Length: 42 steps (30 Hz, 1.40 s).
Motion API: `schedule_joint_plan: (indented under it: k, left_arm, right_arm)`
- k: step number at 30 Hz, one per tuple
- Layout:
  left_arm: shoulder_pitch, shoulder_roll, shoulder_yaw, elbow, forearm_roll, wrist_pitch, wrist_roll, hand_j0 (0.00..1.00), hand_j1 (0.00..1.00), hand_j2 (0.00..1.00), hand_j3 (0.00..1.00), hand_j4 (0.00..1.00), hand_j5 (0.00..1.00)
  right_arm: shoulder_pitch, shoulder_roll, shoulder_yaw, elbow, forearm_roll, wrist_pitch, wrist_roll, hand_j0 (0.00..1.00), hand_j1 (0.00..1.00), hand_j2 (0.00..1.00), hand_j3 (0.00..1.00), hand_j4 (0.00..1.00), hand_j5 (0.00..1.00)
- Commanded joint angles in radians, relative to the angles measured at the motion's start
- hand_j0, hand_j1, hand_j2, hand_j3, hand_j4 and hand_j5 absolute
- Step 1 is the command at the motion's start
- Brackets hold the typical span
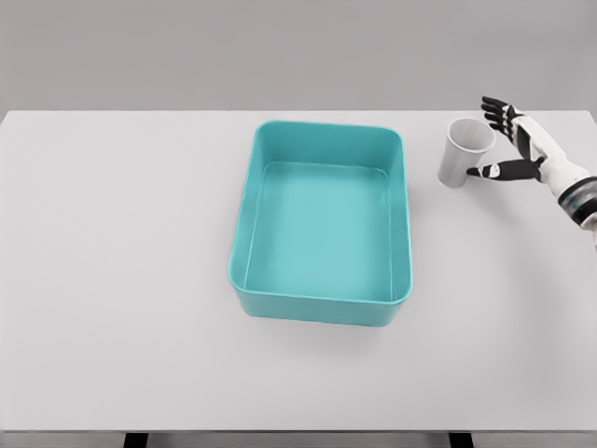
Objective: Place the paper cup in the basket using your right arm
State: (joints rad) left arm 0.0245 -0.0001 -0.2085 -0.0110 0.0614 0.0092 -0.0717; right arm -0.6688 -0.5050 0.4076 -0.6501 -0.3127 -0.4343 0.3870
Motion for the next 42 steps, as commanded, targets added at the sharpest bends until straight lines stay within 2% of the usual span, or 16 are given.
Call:
schedule_joint_plan:
  k: [1,12,15,22,39,42]
  left_arm:
    - [0.0,0.0,0.0,0.0,0.0,0.0,0.0,1.0,1.0,1.0,1.0,1.0,1.0]
    - [0.0,0.0,0.0,0.0,0.0,0.0,0.0,1.0,1.0,1.0,1.0,1.0,1.0]
    - [0.0,0.0,0.0,0.0,0.0,0.0,0.0,1.0,1.0,1.0,1.0,1.0,1.0]
    - [0.0,0.0,0.0,0.0,0.0,0.0,0.0,1.0,1.0,1.0,1.0,1.0,1.0]
    - [0.0,0.0,0.0,0.0,0.0,0.0,0.0,1.0,1.0,1.0,1.0,1.0,1.0]
    - [0.0,0.0,0.0,0.0,0.0,0.0,0.0,1.0,1.0,1.0,1.0,1.0,1.0]
  right_arm:
    - [0.0,0.005,-0.001,0.006,-0.003,0.0,0.0,1.0,1.0,1.0,1.0,1.0,1.0]
    - [0.0,0.008,-0.001,0.003,-0.011,-0.001,0.0,1.0,1.0,1.0,1.0,1.0,1.0]
    - [0.0,0.008,0.0,-0.002,-0.014,-0.049,0.0,1.0,1.0,1.0,1.0,1.0,1.0]
    - [0.0,0.016,0.013,-0.008,-0.011,-0.089,0.001,1.0,1.0,1.0,1.0,1.0,1.0]
    - [0.003,0.029,0.014,-0.002,-0.009,-0.08,0.001,1.0,1.0,1.0,1.0,1.0,1.0]
    - [0.006,0.029,0.019,-0.003,-0.009,-0.084,0.003,0.91,0.91,0.91,0.91,0.91,0.91]
